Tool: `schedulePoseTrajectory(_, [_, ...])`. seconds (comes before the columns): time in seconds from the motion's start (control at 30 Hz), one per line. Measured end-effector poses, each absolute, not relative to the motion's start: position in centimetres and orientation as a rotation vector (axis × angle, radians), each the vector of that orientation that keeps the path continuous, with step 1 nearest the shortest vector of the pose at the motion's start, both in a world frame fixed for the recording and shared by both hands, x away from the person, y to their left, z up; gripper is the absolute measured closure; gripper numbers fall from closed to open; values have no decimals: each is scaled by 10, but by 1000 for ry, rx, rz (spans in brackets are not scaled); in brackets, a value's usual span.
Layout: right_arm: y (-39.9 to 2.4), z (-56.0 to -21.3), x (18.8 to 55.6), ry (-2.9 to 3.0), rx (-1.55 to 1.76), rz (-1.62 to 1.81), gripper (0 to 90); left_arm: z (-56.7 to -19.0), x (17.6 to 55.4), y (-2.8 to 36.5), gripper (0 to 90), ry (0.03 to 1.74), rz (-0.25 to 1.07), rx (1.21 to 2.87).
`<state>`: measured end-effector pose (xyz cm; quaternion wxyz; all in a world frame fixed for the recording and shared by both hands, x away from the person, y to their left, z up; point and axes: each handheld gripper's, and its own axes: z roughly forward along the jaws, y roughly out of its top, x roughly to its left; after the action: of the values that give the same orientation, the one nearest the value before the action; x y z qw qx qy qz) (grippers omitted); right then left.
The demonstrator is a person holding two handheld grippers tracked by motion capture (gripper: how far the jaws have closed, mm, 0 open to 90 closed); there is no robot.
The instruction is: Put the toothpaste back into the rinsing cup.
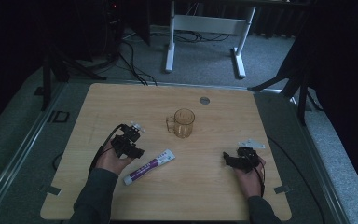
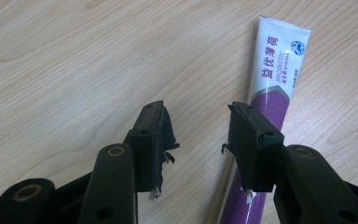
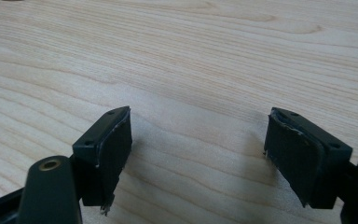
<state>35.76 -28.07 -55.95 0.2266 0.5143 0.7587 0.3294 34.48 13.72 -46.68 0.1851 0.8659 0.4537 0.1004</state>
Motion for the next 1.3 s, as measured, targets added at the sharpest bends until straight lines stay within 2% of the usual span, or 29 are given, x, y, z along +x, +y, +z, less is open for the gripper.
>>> schedulePoseTrajectory(1.3, [-281, -560, 358, 2091, 1417, 908, 229, -460, 349, 116, 585, 1221, 194, 2563])
